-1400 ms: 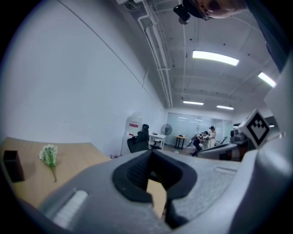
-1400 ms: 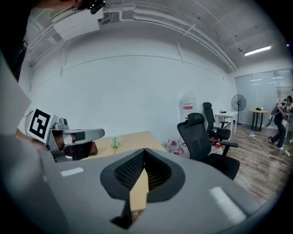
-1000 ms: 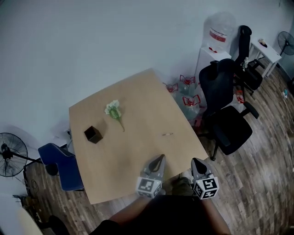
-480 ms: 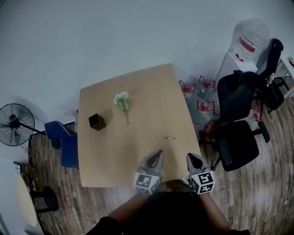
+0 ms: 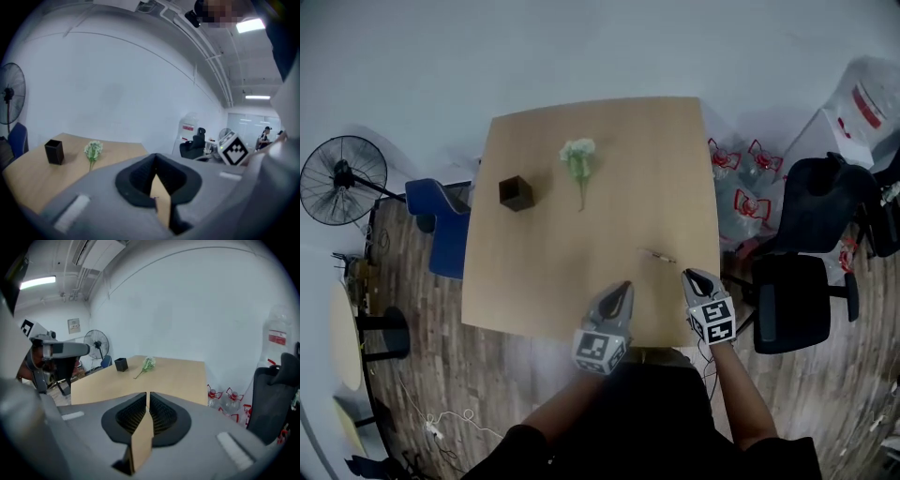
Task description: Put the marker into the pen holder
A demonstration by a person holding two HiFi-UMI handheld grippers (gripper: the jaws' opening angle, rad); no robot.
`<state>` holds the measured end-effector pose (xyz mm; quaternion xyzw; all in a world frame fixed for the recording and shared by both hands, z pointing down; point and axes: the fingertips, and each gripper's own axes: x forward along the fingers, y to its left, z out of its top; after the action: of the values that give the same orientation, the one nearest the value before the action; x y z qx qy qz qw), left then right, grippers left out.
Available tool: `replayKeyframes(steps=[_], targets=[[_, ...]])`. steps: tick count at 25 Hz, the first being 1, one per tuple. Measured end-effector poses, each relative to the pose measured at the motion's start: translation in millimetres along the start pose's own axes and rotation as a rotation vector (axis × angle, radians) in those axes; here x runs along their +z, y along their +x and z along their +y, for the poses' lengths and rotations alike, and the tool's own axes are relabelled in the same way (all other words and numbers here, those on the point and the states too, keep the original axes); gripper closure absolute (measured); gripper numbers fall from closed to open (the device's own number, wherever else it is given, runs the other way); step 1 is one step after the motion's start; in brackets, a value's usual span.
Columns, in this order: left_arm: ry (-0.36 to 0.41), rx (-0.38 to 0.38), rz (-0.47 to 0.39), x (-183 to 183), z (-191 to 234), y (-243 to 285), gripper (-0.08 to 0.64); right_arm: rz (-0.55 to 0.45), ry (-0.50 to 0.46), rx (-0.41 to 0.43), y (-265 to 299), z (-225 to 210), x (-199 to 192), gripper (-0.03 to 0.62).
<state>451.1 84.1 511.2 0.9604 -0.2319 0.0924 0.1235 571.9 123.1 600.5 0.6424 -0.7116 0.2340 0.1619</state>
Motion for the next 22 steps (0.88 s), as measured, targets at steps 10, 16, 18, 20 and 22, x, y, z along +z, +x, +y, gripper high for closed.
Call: replayKeyframes(steps=[10,16,18,20,22], targets=[[-0.112,0.027,0.020,-21,43,-16,0.557,0.312,-0.236,0.160,125,18,-49,0.511],[-0.136,0.041,0.019,-33,62,-28,0.557,0.477,-0.341,0.233,177,28,-85,0.494],[-0.144,0.057,0.017,-36,72,-32,0.557,0.521,-0.379,0.250,192,26,-95,0.488],[-0.149,0.073,0.019,-40,83,-39,0.557,0.554,-0.404,0.267,206,25,-105,0.482],[-0.158,0.092,0.020,-45,95,-46,0.557,0.583,-0.422,0.273,217,23,-113,0.482]])
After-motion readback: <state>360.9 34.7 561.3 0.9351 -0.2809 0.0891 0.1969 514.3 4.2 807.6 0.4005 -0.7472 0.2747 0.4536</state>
